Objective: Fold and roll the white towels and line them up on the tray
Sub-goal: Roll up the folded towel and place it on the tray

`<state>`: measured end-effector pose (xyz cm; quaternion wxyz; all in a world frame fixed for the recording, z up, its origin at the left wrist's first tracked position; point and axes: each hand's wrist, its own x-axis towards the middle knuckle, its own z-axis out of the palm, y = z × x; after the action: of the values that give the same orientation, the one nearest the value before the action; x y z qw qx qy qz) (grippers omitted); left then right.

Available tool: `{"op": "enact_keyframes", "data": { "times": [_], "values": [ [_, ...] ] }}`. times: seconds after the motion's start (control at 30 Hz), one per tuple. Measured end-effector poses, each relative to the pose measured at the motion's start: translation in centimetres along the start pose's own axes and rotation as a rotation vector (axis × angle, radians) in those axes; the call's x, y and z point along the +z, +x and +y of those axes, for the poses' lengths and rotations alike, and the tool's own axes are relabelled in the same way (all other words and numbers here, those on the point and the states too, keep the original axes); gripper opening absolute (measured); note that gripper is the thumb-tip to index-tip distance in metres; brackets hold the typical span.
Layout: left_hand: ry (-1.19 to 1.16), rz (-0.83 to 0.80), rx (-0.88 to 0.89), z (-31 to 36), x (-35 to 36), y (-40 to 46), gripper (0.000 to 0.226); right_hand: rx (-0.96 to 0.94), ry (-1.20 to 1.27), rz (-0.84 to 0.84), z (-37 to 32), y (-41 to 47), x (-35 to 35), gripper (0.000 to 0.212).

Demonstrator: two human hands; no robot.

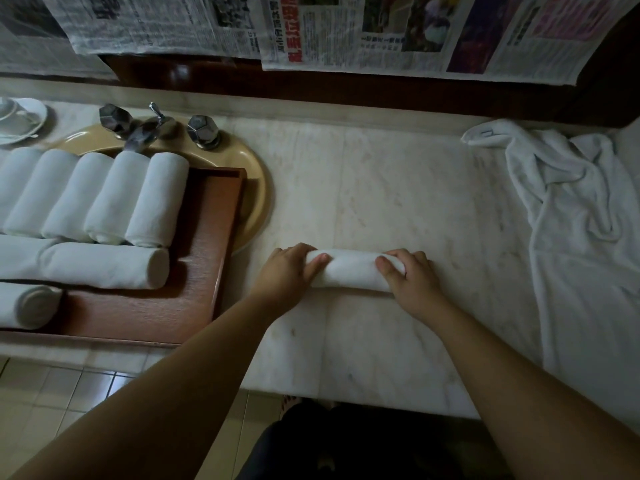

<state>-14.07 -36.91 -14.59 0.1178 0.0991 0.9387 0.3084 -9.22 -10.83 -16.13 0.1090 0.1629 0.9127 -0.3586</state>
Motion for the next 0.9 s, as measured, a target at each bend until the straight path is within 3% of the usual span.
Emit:
{"op": "enact_keyframes", "data": {
  "times": [0.13, 0.27, 0.4, 0.5, 0.6, 0.7, 0.8, 0.9],
  "values": [
    [-0.033, -0.05, -0.08, 0.2, -0.4, 1.1, 0.048, 0.063, 0.023, -0.072, -0.4, 1.4, -0.7, 0.076],
    [-0.126, -0.046, -0.23, 0.9, -1.6, 1.5, 0.055, 0.012, 0.013, -0.03, -0.8, 1.9, -1.4, 0.037],
    [-0.054, -0.04, -0.375, 1.8, -2.1, 0.7, 0.078, -0.227, -0.09, 0.123, -2.7, 0.5, -1.9, 0.02],
    [-0.186, -0.113, -0.572, 2.6, -2.5, -0.2, 0.092, -0.446, -0.299, 0.165, -3.4, -0.8, -0.9, 0.036],
    [-0.539, -0.176, -0.742, 3.6, -2.4, -0.7, 0.089, -0.328, -0.274, 0.0, -3.3, -2.6, -0.3, 0.056],
    [-0.73, -0.152, -0.831, 4.6, -1.8, -0.9, 0.086, -0.307, -0.331, -0.08, -2.6, -3.5, 0.2, 0.075],
    [-0.785, -0.076, -0.878, 5.7, -1.1, -0.7, 0.082, -0.305, -0.371, -0.09, -2.5, -3.6, 0.4, 0.076],
    [-0.906, -0.052, -0.931, 6.9, -0.6, 0.3, 0.062, -0.283, -0.353, -0.108, -2.9, -4.1, 0.6, 0.076]
  ]
}}
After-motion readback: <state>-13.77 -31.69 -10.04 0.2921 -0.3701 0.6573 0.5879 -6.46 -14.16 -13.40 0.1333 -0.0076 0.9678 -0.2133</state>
